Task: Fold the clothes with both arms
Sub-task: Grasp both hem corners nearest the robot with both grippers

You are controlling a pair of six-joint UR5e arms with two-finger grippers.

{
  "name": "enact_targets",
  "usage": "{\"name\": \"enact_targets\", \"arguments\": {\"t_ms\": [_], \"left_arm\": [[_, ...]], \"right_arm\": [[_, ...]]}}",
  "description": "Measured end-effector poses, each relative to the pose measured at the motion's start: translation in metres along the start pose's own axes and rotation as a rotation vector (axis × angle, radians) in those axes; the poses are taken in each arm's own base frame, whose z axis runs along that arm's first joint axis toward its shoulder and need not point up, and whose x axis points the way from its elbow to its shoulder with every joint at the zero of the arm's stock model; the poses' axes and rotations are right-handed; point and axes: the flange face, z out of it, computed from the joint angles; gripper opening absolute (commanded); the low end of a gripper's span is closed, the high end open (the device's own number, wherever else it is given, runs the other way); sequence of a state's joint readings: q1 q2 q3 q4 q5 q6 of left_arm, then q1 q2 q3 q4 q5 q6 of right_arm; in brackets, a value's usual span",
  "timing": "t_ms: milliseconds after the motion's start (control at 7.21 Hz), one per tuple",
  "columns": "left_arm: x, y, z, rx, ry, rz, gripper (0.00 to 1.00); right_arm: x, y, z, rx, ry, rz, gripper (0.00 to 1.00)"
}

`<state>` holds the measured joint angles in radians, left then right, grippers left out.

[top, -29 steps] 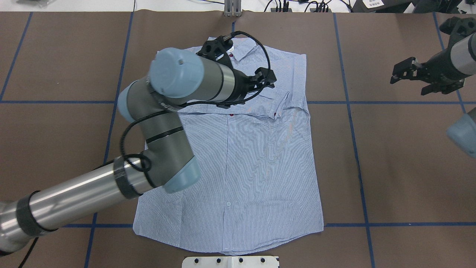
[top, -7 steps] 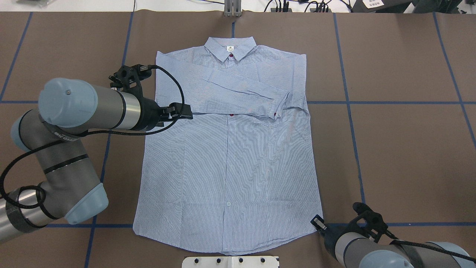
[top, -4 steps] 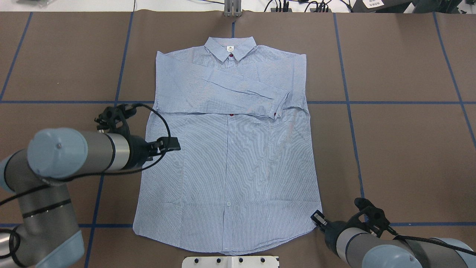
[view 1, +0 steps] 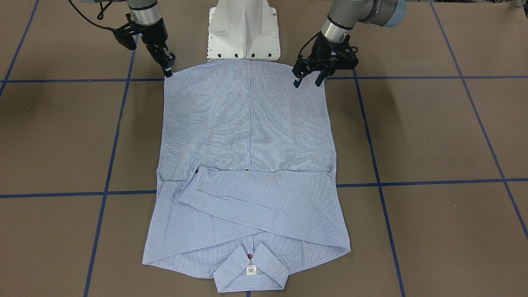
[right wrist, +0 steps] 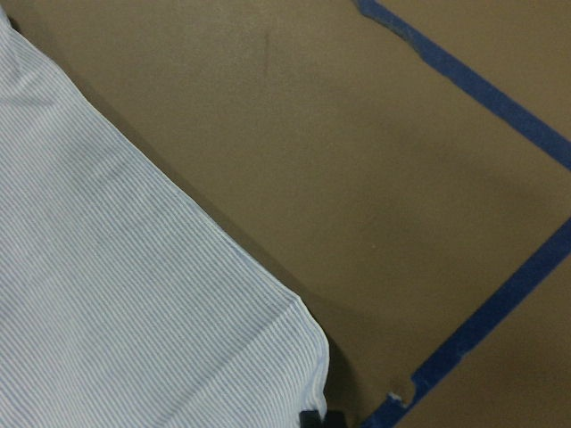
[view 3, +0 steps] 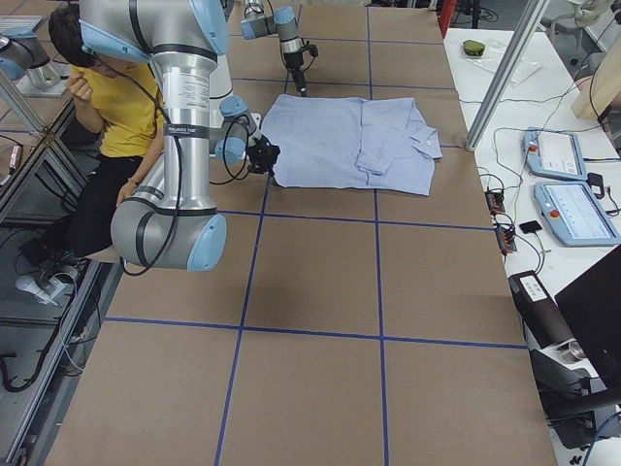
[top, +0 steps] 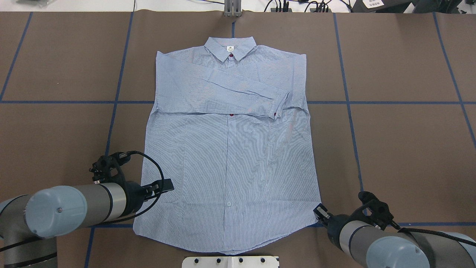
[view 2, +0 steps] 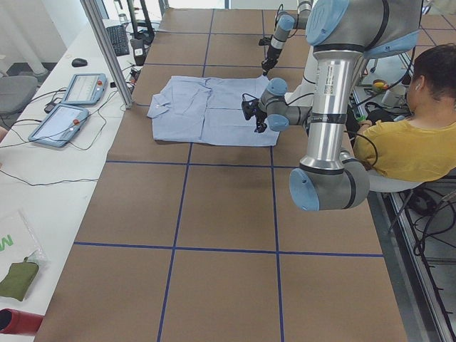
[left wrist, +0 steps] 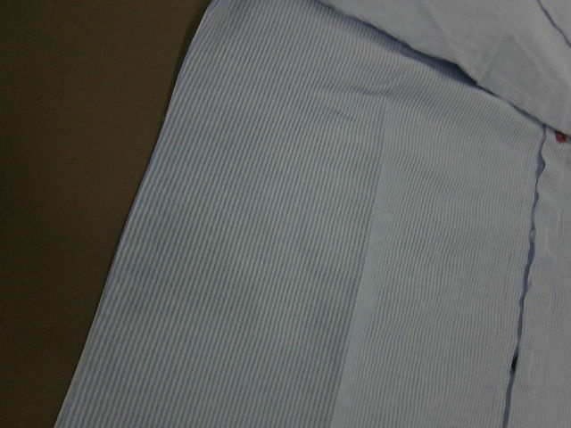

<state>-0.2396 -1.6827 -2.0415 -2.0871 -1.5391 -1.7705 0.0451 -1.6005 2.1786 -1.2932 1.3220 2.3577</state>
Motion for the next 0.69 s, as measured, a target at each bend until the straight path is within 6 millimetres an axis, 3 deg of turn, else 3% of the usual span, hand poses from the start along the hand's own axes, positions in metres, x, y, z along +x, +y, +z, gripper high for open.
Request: {"name": "enact_targets", "arguments": {"t_ms": [278, 694], "left_arm": [[-0.019, 0.022, 0.013, -0.016, -0.072, 0.006, 0.86], [-0.041, 0.037, 0.020, -0.030, -0.128, -0.015, 0.85]], "right_arm": [[0.000, 0.000, 0.000, 0.001, -0.001, 0.000, 0.00], [0.000, 0.000, 0.000, 0.002, 0.000, 0.000, 0.00]]}}
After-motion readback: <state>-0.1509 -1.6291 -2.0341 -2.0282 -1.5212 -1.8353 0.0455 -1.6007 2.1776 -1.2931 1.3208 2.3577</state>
